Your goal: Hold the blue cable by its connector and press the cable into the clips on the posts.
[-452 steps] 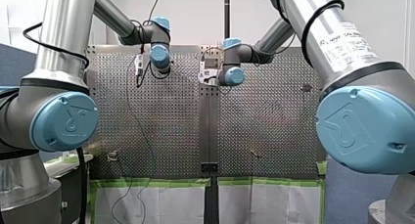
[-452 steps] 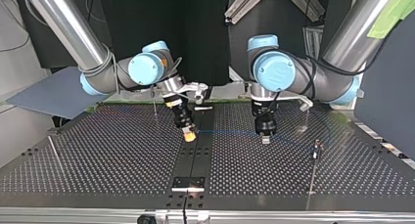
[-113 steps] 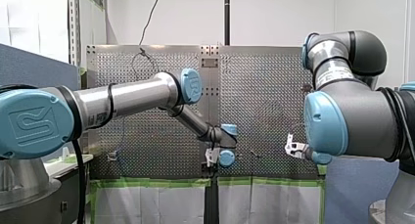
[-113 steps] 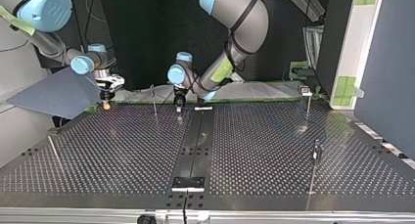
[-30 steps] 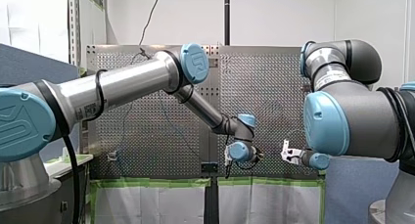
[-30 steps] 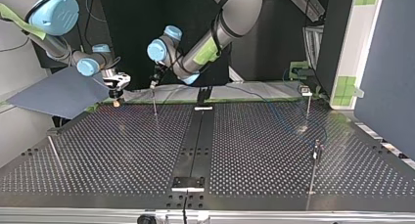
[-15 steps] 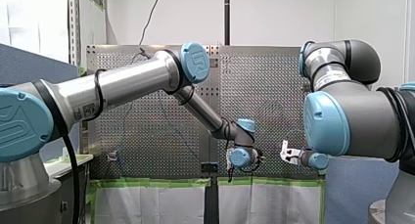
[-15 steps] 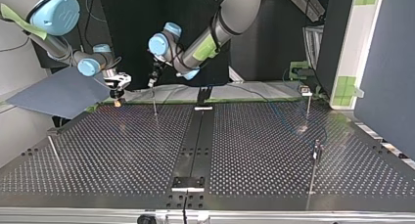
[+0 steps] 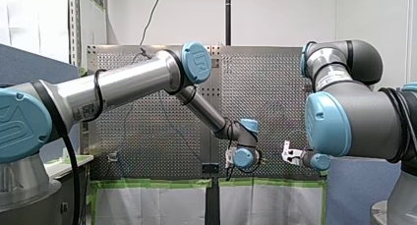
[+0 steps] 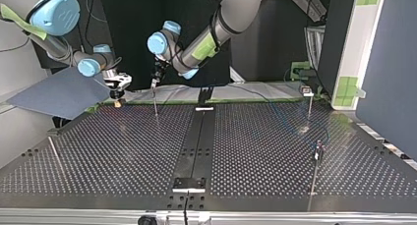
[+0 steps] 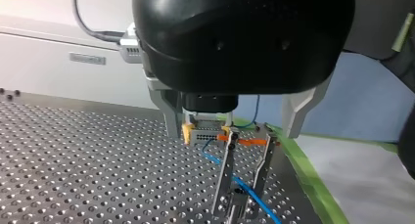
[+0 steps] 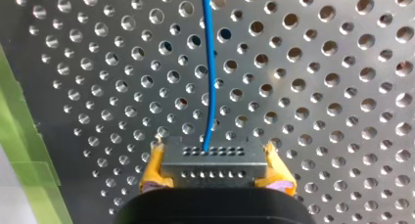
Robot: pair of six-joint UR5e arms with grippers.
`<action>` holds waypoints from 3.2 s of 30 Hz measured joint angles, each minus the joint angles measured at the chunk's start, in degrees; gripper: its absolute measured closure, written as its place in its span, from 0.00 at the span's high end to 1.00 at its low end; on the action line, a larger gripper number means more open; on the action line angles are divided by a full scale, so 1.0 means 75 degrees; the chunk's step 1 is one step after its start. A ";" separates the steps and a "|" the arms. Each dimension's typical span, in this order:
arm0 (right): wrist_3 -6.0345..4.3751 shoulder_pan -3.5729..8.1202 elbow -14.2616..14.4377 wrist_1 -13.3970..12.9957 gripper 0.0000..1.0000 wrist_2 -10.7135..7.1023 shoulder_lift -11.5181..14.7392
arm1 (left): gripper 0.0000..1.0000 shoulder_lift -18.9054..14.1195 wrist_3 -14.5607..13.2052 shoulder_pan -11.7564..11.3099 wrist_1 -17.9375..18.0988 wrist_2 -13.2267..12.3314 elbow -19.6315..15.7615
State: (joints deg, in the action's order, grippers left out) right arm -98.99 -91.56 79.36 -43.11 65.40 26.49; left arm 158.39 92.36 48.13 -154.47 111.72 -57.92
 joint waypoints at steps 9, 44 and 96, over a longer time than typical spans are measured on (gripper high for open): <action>0.0001 -0.0010 -0.0004 0.0001 0.00 0.0000 -0.0002 | 0.98 -0.0003 -0.0166 0.0019 -0.0104 0.0133 0.0003; -0.0011 0.0012 -0.0007 0.0000 0.00 0.0000 0.0000 | 0.98 -0.0912 0.0433 0.0072 0.0314 0.0116 -0.0981; -0.0097 -0.0080 -0.0012 0.0134 0.00 0.0021 -0.0008 | 0.98 -0.4711 0.0979 0.0058 0.2706 0.1660 -0.4780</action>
State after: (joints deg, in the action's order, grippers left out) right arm -99.71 -92.16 79.27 -42.11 65.56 26.42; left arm 123.06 99.70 48.57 -134.17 124.16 -93.77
